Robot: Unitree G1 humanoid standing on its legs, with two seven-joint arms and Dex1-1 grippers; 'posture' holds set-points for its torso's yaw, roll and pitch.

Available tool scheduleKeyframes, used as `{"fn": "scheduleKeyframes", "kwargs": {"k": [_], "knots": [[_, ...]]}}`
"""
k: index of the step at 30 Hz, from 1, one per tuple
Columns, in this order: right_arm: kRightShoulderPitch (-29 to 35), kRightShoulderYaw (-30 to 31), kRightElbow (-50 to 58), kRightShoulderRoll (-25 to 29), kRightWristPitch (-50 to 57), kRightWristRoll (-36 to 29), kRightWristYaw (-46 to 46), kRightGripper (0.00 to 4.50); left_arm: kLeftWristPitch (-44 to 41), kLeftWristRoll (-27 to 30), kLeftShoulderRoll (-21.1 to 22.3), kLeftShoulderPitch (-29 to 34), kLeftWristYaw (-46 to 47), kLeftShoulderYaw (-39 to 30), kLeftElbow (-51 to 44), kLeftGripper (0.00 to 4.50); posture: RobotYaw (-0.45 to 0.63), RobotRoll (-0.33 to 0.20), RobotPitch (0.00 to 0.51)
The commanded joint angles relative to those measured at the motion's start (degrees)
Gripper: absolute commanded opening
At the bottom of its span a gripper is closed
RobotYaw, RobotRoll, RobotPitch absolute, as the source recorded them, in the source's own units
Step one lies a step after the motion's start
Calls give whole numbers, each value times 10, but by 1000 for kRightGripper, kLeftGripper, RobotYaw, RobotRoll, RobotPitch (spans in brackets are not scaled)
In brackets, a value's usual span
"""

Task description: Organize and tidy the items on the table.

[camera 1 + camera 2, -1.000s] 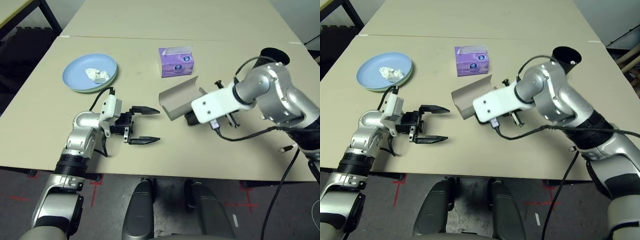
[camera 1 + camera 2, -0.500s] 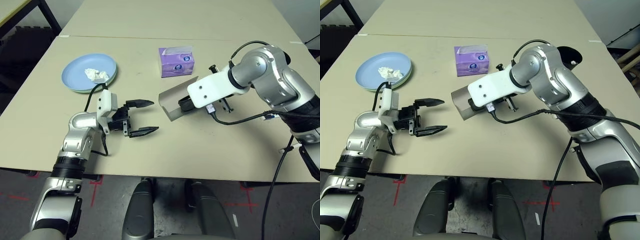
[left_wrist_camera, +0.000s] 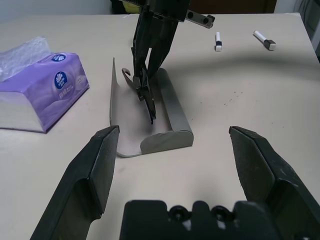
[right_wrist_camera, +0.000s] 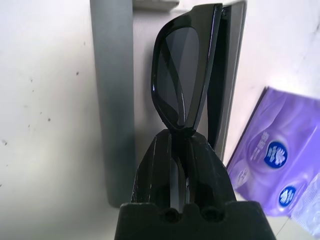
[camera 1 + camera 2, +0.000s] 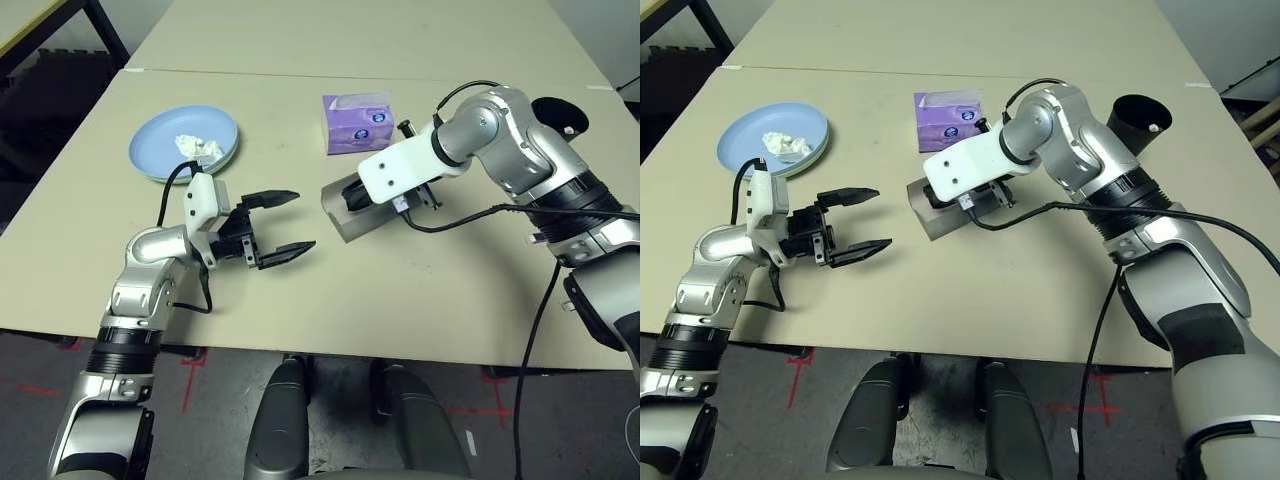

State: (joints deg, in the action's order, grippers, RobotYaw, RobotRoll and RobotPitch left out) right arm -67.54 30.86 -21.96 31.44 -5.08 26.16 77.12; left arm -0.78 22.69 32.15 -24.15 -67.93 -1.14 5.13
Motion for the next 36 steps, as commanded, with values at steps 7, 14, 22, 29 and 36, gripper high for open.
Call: {"fn": "scheduleKeyframes", "kwargs": {"k": [7,14,22,29,36], "knots": [[6,5,16,-2,5,1,19,296,-6,2,3,14,3,5,-25,4500,312,0,219],[28,6,40,11,9,1,38,296,-6,2,6,20,6,2,-31,4500,316,0,219],[37,7,38,16,8,0,50,296,-1,5,5,15,0,2,-29,4500,318,0,219],[35,9,21,14,6,9,43,296,0,4,4,6,-3,6,-21,4500,310,0,218],[29,10,-1,7,-2,22,28,1290,3,2,4,-1,-9,7,-11,4500,307,0,217]]}}
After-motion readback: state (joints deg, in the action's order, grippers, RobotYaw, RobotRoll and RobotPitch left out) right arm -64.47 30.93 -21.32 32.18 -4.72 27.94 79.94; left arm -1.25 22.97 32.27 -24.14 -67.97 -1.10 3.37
